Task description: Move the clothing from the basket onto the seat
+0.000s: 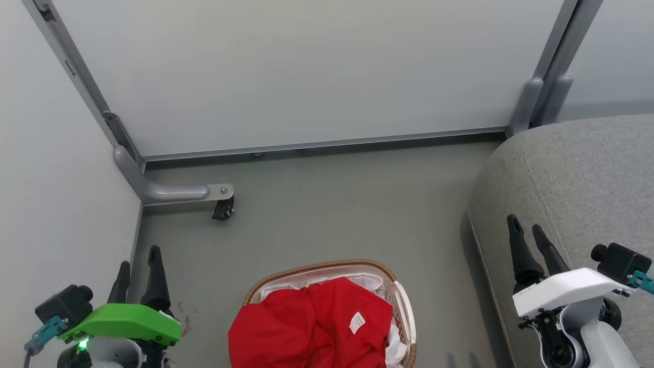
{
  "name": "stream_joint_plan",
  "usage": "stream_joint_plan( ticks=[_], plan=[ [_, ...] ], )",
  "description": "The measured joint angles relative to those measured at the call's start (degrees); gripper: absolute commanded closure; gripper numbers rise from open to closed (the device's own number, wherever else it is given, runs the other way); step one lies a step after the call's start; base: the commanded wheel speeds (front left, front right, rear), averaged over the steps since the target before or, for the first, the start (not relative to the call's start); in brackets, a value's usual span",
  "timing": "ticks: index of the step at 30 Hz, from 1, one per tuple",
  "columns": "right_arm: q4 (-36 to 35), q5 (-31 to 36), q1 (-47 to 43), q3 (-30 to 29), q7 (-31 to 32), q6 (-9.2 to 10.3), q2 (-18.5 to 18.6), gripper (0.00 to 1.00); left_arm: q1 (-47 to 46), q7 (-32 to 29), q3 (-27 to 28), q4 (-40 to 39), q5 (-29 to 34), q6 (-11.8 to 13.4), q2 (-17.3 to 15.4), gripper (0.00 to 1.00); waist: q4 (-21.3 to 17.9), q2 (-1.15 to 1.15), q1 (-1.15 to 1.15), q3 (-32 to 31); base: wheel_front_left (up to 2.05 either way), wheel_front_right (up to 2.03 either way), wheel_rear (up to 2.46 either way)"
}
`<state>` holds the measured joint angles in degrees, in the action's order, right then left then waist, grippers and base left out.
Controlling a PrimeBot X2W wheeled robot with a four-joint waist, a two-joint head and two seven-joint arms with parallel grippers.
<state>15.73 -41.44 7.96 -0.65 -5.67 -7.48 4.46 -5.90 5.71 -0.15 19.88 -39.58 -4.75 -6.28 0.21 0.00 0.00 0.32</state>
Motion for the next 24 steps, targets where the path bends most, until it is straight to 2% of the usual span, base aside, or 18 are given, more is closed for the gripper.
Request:
stream_joint_plan(
  ticks=[9, 24],
  plan=[
    [-0.5, 8.2, 0.0, 0.2, -1.5, 0.00, 0.0, 0.00, 0.1, 1.6, -2.4, -2.2, 7.6, 0.9, -1.2, 0.00, 0.1, 0.00, 0.00, 0.0, 0.00, 0.00, 0.00],
    [-1.3, 17.9, 1.3, -0.5, -3.8, 0.00, -0.7, 0.00, -0.1, 3.8, -3.7, -2.9, 15.5, 1.7, -1.8, 0.00, 0.1, 0.00, 0.00, -0.2, 0.00, 0.00, 0.00]
  ],
)
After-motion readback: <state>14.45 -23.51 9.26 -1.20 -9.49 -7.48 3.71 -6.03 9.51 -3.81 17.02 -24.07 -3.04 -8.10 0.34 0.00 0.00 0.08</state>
